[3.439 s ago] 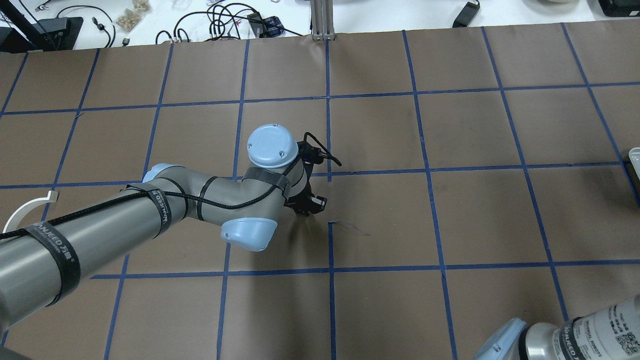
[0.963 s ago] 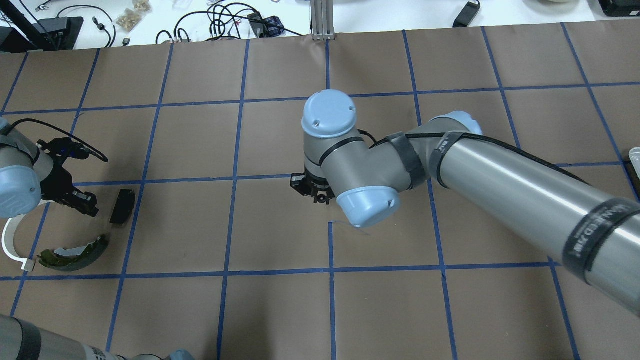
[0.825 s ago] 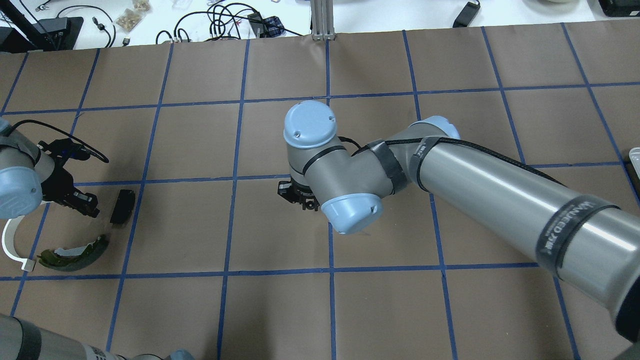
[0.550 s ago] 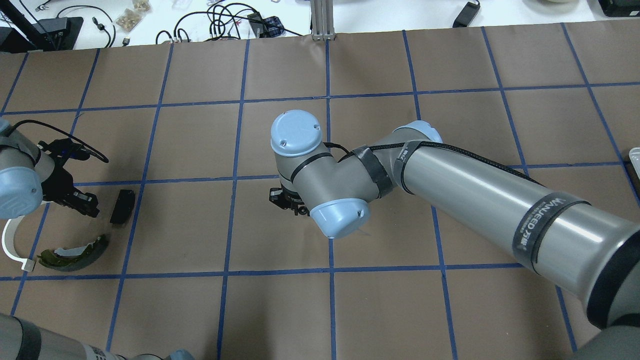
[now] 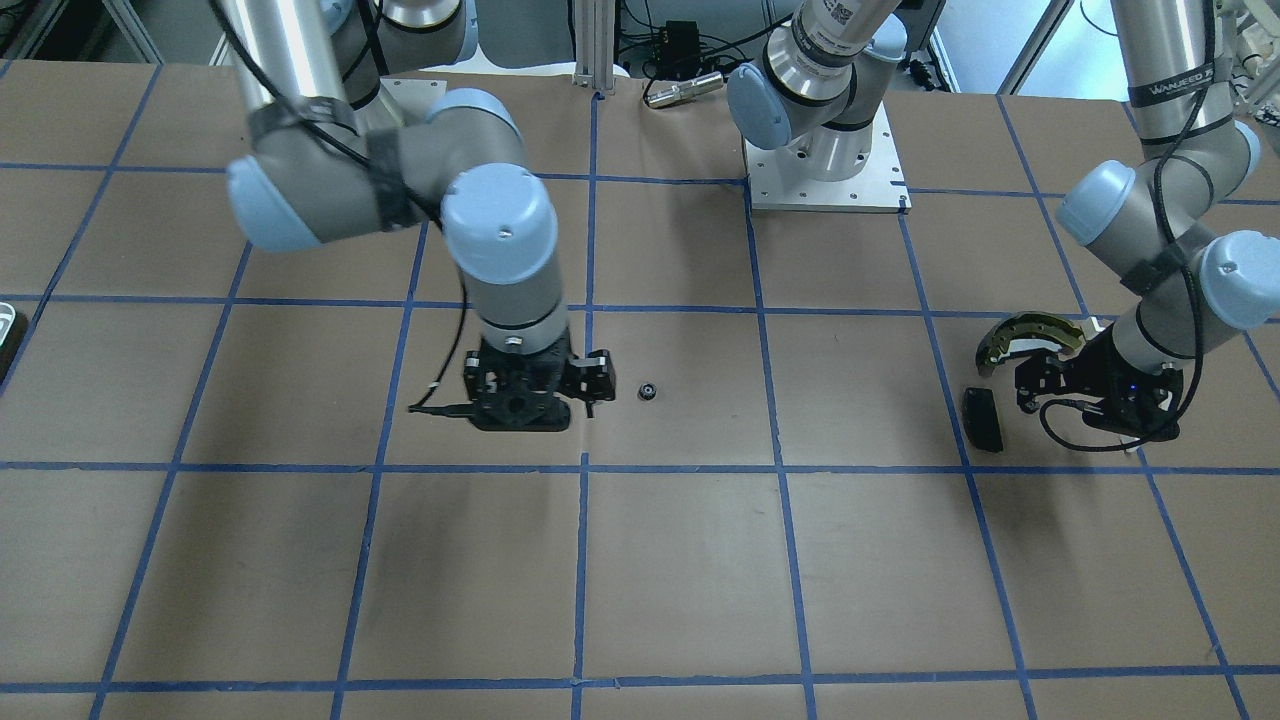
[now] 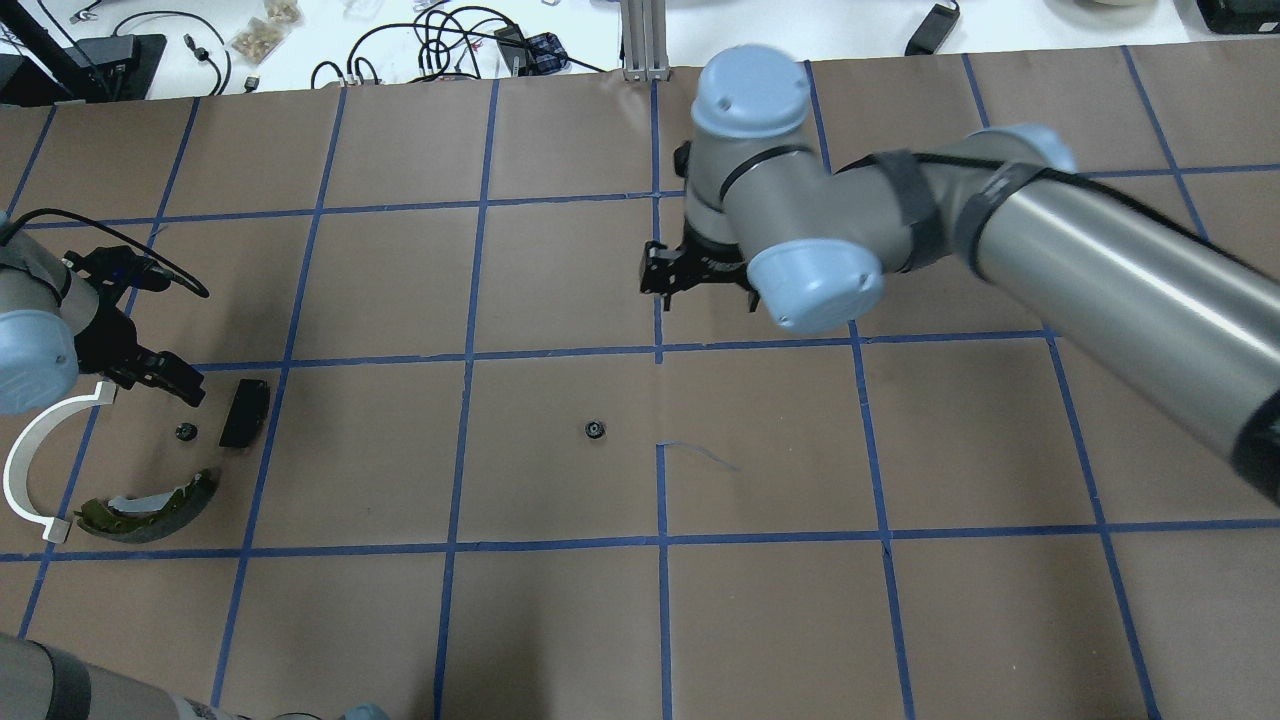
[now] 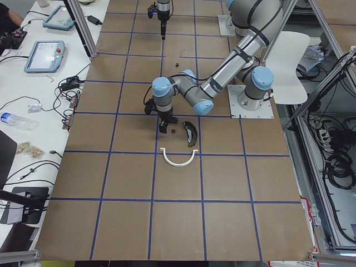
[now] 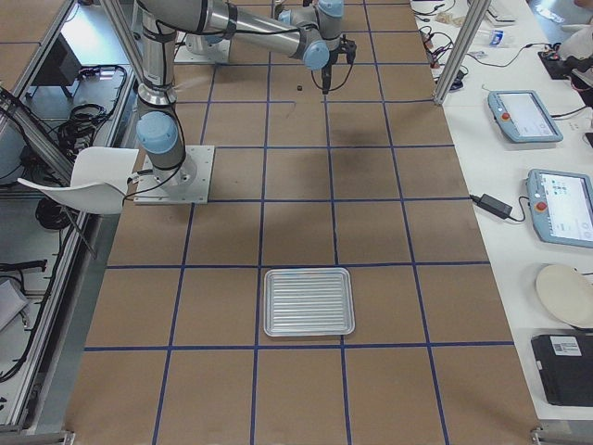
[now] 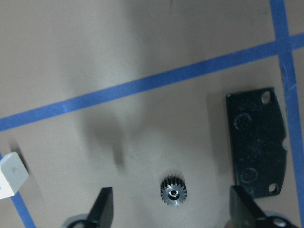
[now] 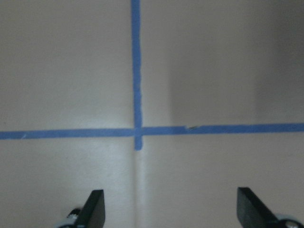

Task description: Place bearing gear from tray to pile

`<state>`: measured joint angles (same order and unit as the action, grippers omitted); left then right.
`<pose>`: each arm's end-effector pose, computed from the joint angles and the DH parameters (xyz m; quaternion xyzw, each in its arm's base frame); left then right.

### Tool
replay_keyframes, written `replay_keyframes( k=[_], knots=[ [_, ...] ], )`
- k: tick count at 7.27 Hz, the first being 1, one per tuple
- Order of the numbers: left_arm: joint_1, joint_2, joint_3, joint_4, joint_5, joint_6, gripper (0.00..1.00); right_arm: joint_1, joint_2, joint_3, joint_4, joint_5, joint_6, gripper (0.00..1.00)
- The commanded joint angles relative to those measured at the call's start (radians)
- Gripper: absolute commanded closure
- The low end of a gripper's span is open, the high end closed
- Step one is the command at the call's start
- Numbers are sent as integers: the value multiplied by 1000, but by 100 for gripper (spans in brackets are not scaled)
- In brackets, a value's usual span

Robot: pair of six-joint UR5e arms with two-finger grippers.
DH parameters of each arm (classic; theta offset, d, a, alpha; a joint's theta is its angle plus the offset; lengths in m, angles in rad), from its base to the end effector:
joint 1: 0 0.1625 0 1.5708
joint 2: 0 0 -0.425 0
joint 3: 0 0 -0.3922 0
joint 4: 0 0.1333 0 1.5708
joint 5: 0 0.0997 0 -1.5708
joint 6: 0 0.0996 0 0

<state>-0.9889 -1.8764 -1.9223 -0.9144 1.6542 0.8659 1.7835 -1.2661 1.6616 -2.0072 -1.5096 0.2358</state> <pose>0.1913 -0.5182 0.2289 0.1414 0.9891 0.0279 0.0310 0.2615 -0.5503 0.3216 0.0109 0.9993 -0.0131 0.0344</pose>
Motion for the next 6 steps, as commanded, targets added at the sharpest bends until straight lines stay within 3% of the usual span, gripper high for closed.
replay_keyframes(
  k=[1,2,3,4,6],
  knots=[
    [-139,37,98,-102,15,-116,0,-207,-97,-173,295,-21,-179,0],
    [-198,48,129,-151,13,-199,0,-207,-110,-280,424,-97,-167,0],
    [-256,46,135,-156,9,-311,0,-201,-113,-351,497,-96,-167,0],
    [-343,54,128,-155,-2,-446,0,-199,-148,-349,562,-95,-176,0],
    [-568,40,124,-155,-7,-714,0,-199,-225,-227,492,-61,-211,0]
  ],
)
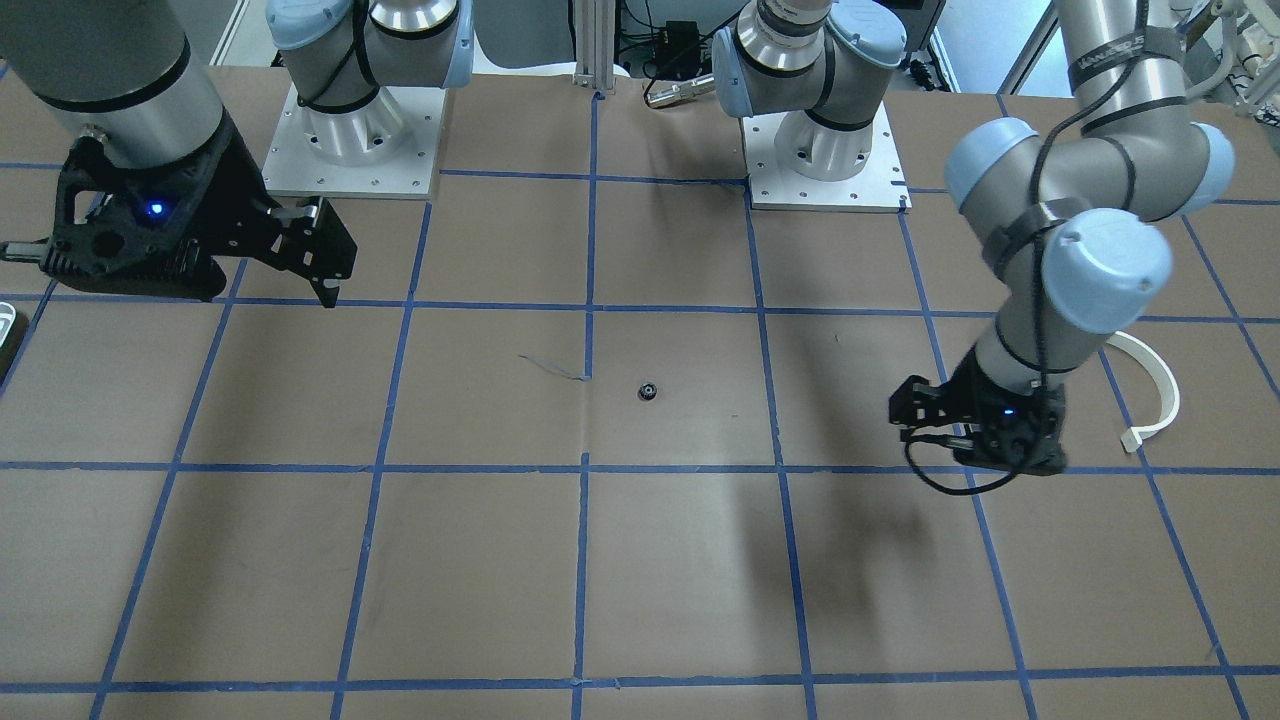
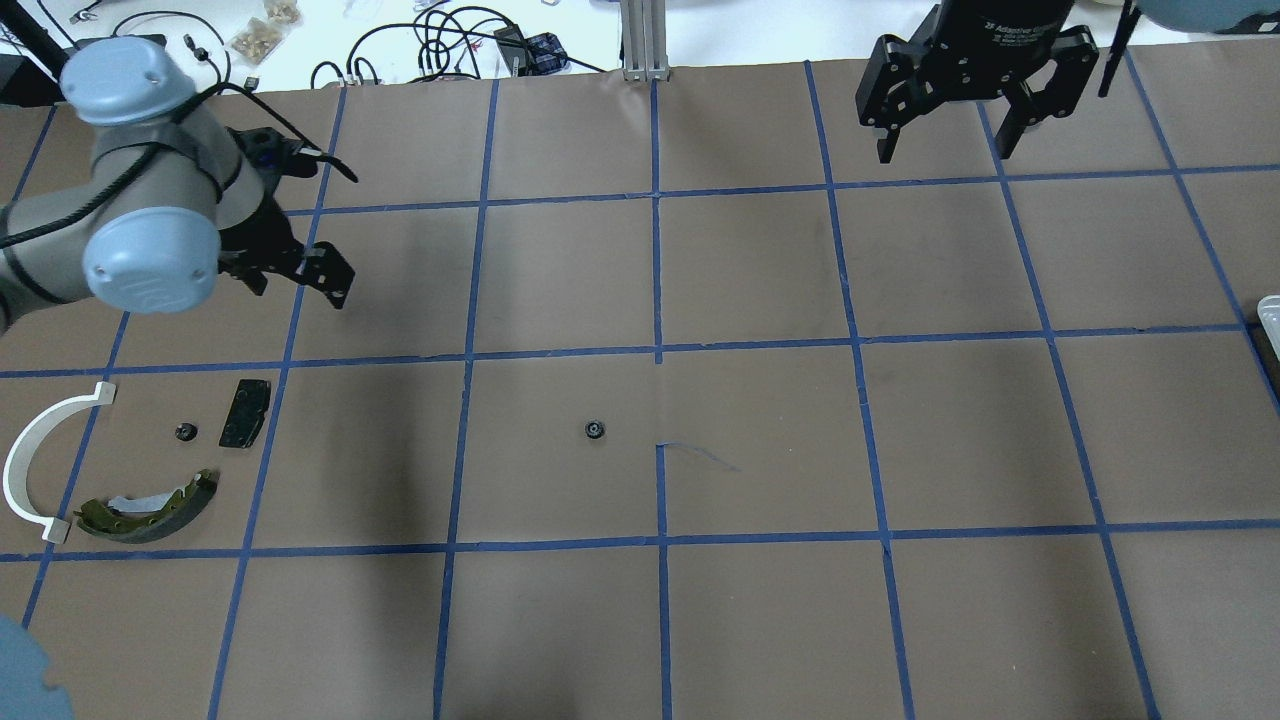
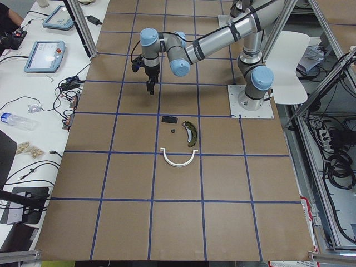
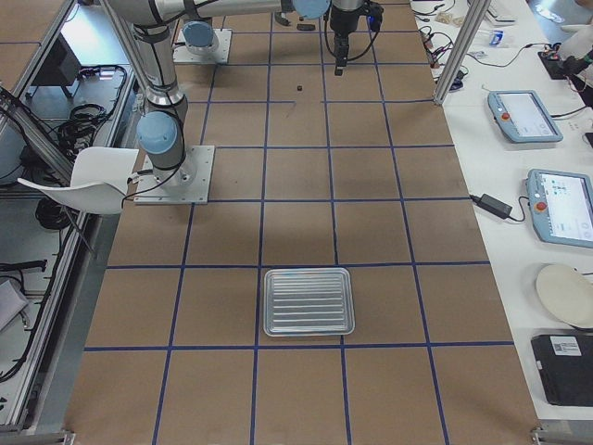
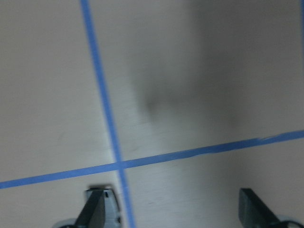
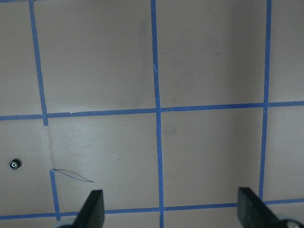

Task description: Place bearing gear from tray to pile

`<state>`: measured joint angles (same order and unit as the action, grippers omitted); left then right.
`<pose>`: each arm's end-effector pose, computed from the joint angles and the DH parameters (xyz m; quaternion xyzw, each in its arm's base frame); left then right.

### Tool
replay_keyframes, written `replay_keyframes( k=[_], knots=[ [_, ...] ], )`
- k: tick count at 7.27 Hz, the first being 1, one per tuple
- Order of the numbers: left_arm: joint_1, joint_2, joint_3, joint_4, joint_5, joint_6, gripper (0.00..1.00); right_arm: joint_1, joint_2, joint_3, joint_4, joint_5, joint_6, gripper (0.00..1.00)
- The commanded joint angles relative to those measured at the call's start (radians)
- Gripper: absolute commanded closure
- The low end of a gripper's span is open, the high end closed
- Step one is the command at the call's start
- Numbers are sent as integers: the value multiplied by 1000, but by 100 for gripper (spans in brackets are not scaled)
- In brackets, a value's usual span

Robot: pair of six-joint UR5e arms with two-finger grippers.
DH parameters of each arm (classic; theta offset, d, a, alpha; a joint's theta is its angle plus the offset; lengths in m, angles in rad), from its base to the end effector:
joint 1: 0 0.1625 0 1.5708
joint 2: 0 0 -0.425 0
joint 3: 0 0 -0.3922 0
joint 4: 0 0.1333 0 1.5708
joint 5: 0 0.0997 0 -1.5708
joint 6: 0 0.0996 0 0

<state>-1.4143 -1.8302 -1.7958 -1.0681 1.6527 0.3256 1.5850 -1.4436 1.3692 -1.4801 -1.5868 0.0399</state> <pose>-0.0367 -0.5703 0.2932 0.0840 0.9956 0.0009 0.0419 0.1394 -0.5412 0.5120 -0.0128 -0.9999 -0.0079 0.0082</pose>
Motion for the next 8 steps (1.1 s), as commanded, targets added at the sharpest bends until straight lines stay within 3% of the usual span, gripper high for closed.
replay_keyframes(
  k=[1,3,4,8],
  knots=[
    [-275,-20,-2,3,-5,-316,0,1,-58,129,-122,14,1,0],
    [-415,-35,-5,8,-33,-471,0,3,-67,189,-163,17,-38,0],
    [-443,-47,-11,10,-86,-540,0,10,-69,192,-163,27,-152,0],
    [-457,-73,-144,131,-88,-527,0,10,-78,200,-163,28,-160,0]
  ],
)
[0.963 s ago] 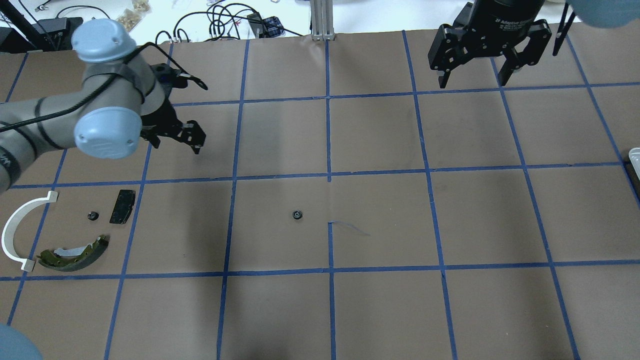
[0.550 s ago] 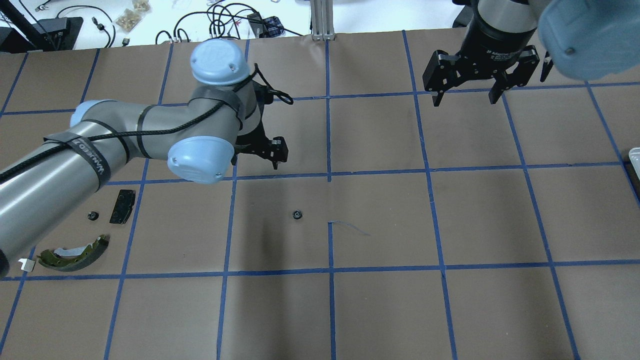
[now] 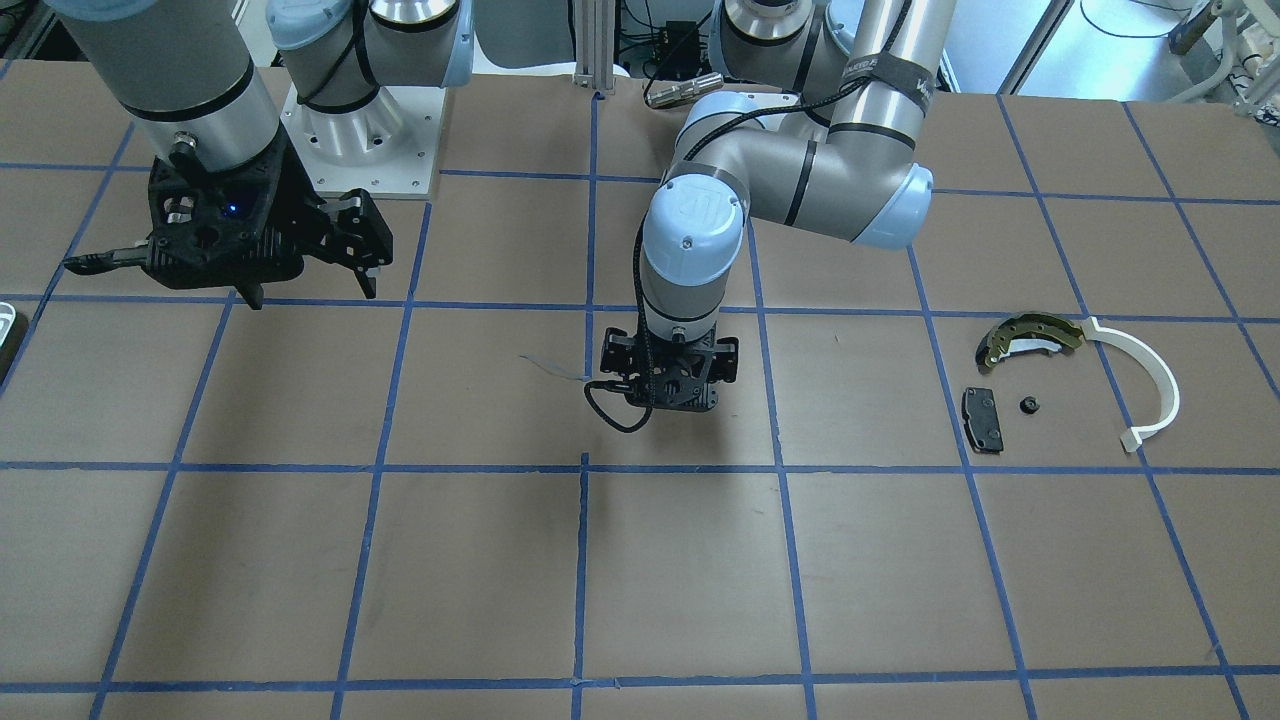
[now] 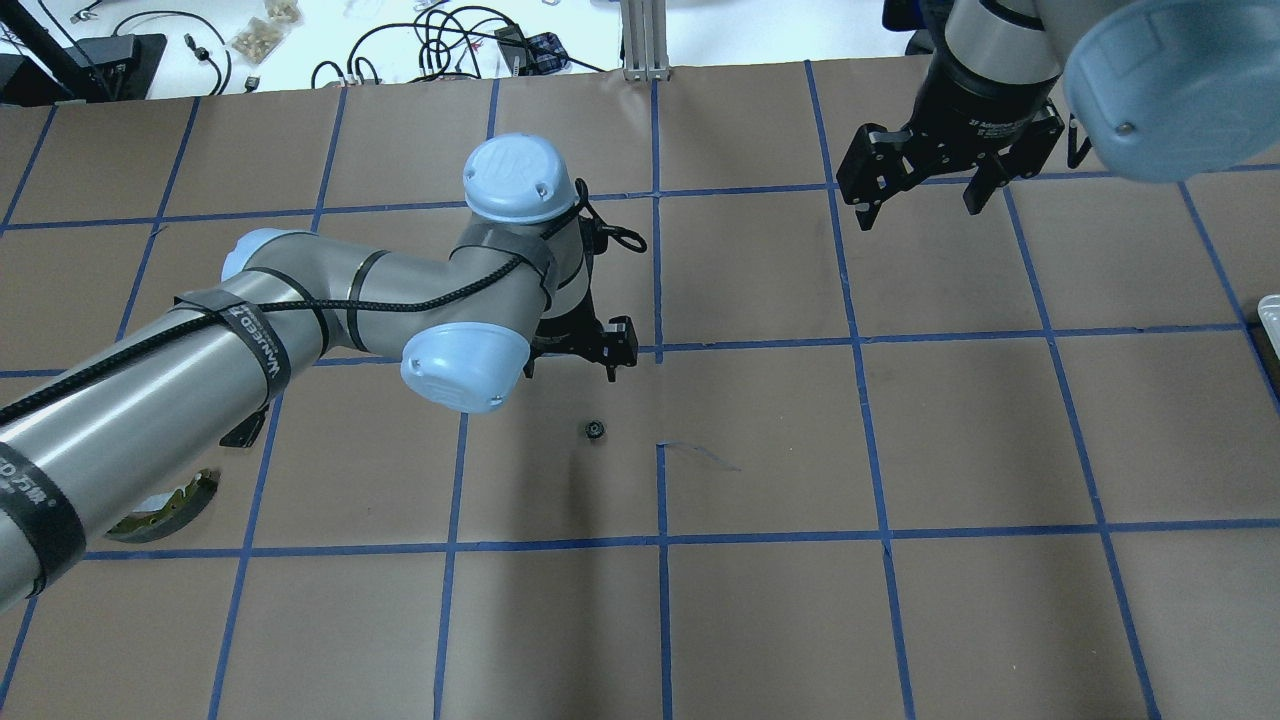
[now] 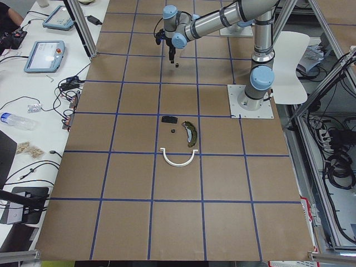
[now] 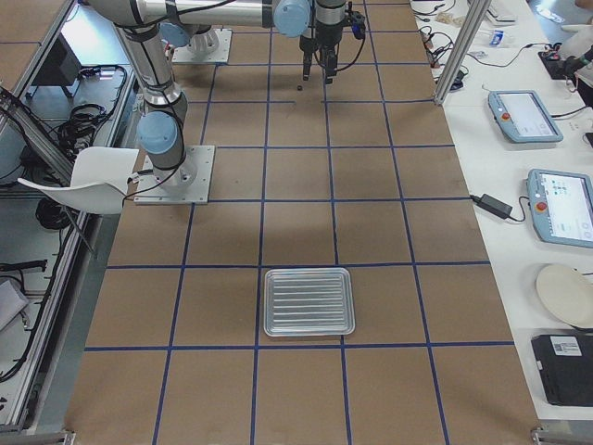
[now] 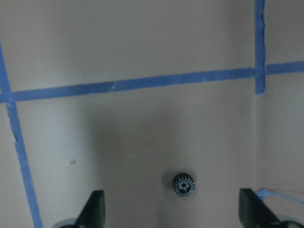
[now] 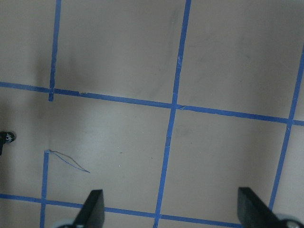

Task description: Place bearing gear from tray to pile

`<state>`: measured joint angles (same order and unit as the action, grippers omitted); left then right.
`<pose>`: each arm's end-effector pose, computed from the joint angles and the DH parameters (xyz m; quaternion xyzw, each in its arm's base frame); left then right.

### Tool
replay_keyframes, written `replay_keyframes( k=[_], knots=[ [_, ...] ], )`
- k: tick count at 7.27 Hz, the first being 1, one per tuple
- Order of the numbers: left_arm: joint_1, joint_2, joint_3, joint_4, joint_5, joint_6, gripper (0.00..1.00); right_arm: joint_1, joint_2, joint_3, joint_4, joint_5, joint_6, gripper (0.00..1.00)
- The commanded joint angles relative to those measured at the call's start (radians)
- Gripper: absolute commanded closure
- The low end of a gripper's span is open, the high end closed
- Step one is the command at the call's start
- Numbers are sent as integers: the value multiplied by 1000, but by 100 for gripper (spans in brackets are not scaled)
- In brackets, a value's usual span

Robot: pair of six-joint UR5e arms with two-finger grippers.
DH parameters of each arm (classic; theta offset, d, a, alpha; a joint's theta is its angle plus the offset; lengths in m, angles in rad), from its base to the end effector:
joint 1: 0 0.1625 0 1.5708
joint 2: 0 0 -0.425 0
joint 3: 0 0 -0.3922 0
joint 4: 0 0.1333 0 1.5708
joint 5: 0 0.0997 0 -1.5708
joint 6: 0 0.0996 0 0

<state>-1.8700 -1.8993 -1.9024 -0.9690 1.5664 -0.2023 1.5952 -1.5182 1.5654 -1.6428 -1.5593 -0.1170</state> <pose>-0.2872 -0.4772 0.2190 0.0483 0.9984 0.0288 0.0051 0.1470 -0.5128 0.4713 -0.0707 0.9974 -0.0127 0.0052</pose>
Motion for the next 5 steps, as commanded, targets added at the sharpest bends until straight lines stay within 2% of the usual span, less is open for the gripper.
replay_keyframes(
  k=[1,3,4,5],
  knots=[
    [-6,-6,-61,33,-3,-2,0,0,-7,4,0,-1,0,0],
    [-12,-18,-90,52,-3,-2,0,0,-7,7,-2,-4,-4,0],
    [-12,-27,-90,70,-40,-3,0,0,-7,7,0,-4,-6,0],
    [-12,-38,-90,96,-60,-9,17,0,-7,5,-2,-10,-12,0]
  ],
)
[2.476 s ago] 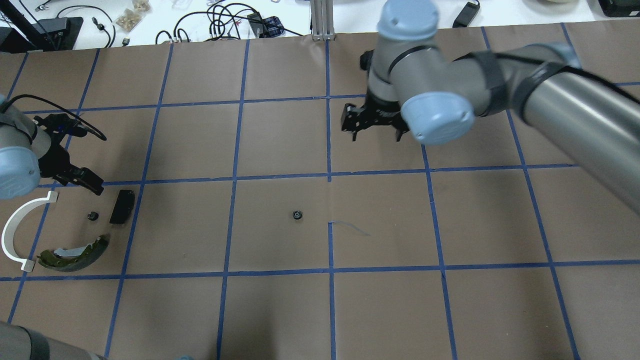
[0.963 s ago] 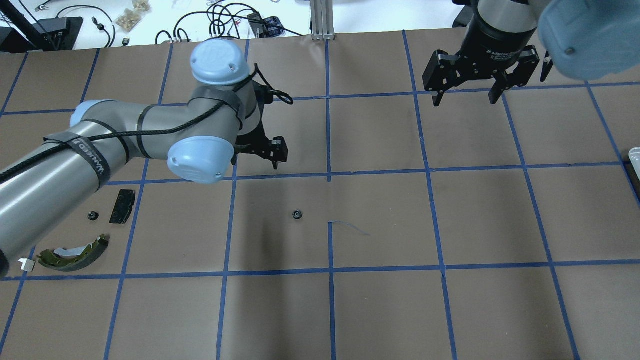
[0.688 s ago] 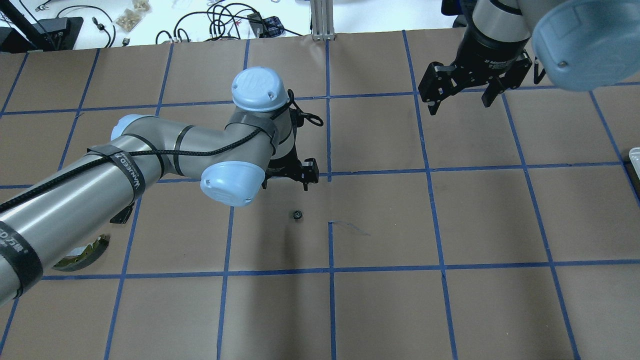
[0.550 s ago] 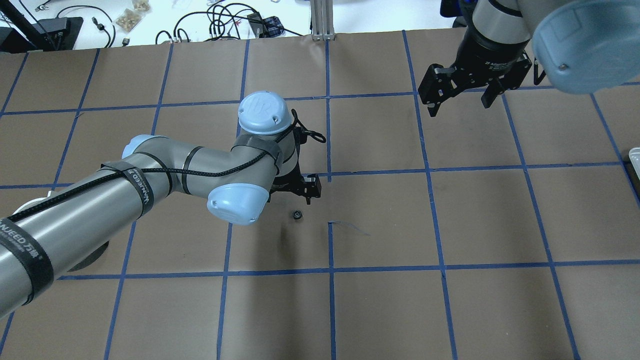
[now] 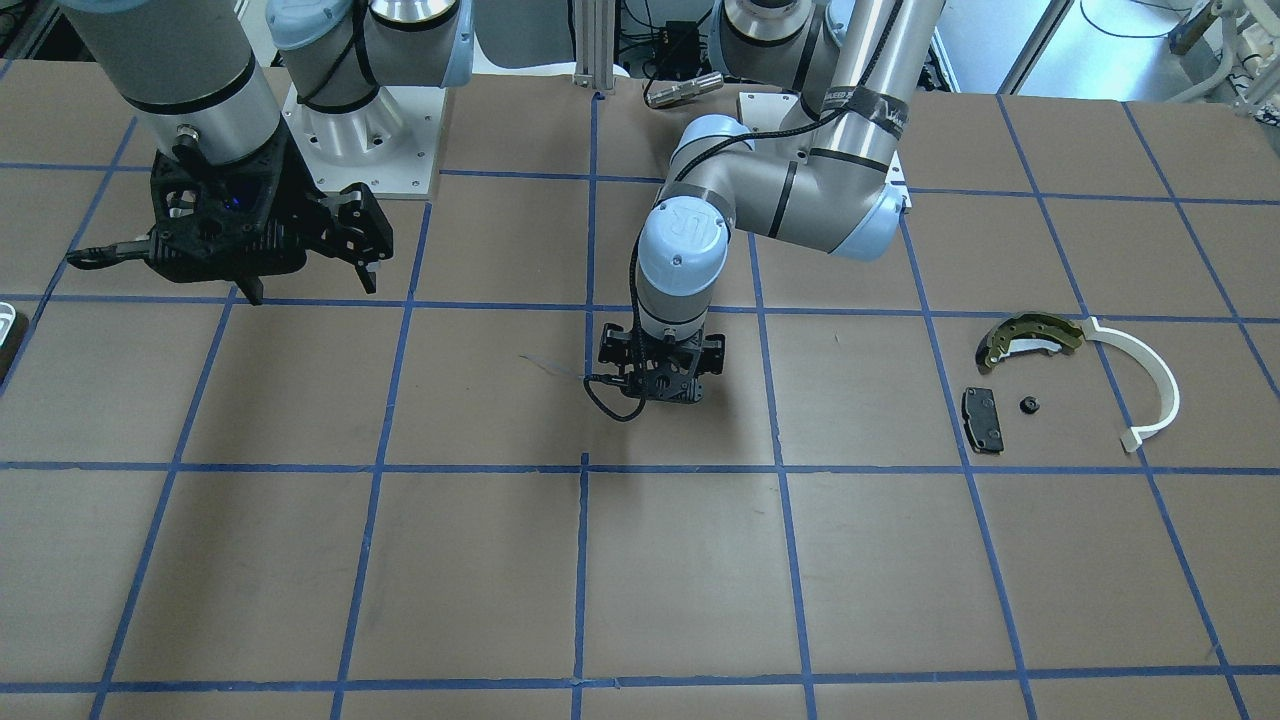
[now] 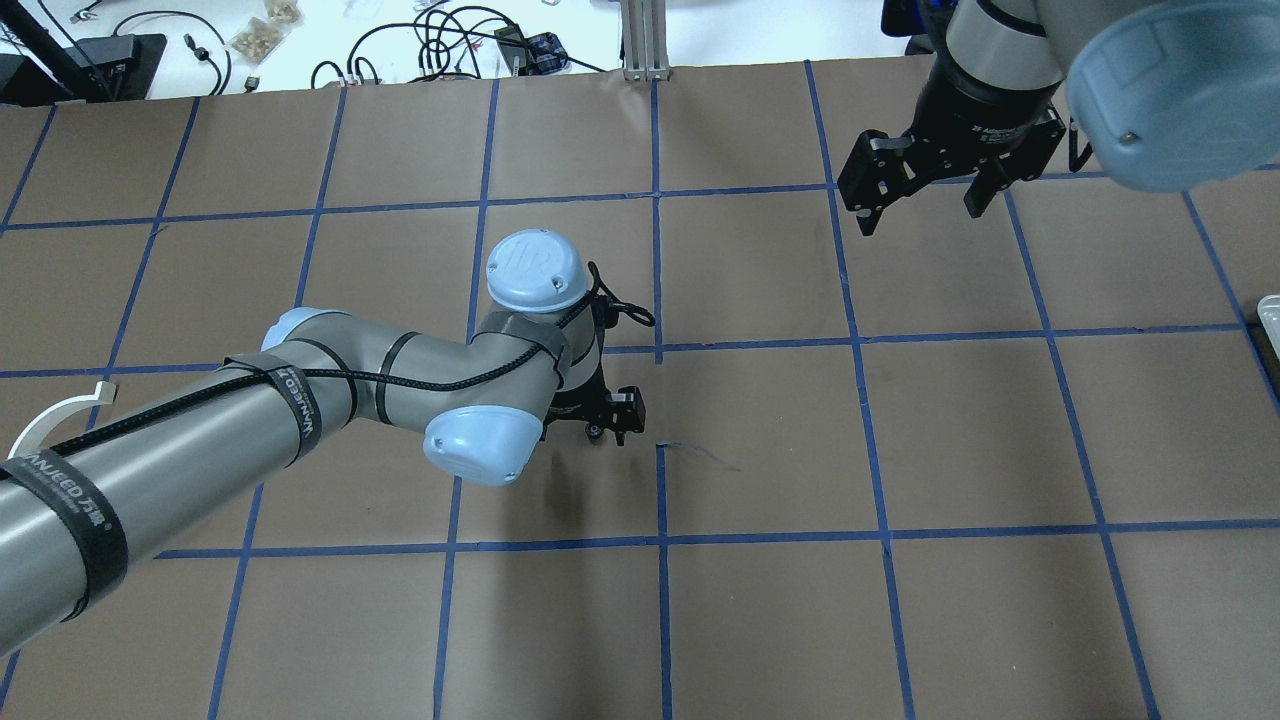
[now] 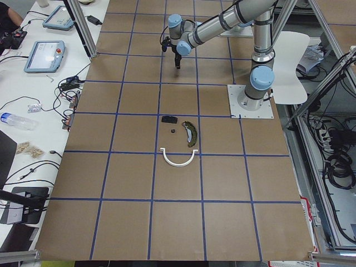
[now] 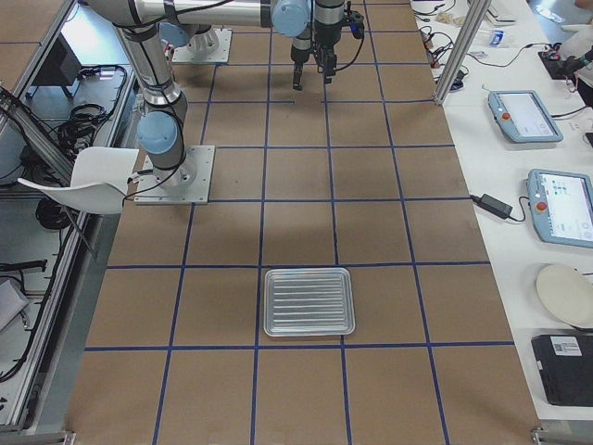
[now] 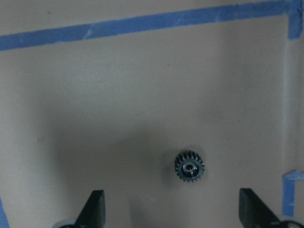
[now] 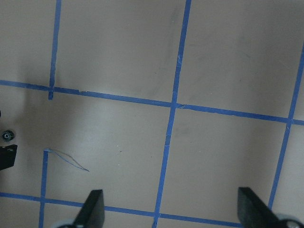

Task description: Place bearing gear from tray to pile

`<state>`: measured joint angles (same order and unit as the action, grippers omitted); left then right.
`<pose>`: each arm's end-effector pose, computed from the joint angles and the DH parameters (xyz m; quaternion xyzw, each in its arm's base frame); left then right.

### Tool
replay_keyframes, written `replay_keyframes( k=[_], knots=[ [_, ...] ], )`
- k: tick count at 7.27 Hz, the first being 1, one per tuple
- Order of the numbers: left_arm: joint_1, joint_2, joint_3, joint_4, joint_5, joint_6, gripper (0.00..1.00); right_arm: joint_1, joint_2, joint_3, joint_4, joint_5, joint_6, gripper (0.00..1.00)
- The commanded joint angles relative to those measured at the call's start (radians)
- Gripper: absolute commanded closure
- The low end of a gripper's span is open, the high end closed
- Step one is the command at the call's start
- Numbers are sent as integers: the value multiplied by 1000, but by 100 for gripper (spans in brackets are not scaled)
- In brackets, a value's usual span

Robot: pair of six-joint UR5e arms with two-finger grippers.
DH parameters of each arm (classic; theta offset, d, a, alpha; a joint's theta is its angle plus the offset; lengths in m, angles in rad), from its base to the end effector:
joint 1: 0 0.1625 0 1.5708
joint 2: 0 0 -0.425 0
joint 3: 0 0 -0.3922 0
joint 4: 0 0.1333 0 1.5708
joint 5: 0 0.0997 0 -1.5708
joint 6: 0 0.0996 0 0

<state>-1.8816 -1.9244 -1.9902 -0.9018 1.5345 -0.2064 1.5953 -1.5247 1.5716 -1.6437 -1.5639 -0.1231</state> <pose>-0.2884 -0.4501 0.1780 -0.0512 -0.9972 -0.0549 0.0042 0.1465 -0.5102 0.4717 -0.0738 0.9972 -0.0132 0.0028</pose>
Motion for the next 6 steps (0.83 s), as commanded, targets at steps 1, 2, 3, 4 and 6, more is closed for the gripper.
replay_keyframes(
  k=[1,2,3,4,6],
  knots=[
    [-4,-22,-1,33,-30,-5,34,0,1,1,-1,-1,-1,0],
    [-10,-22,-2,34,-28,-7,36,0,1,1,1,-2,0,0],
    [-8,-25,-2,34,-27,-1,44,0,3,1,1,2,2,0],
    [-8,-27,1,34,-27,1,47,0,6,2,1,5,5,0],
    [-8,-27,5,37,-27,1,59,0,9,1,1,1,3,0]
  ],
)
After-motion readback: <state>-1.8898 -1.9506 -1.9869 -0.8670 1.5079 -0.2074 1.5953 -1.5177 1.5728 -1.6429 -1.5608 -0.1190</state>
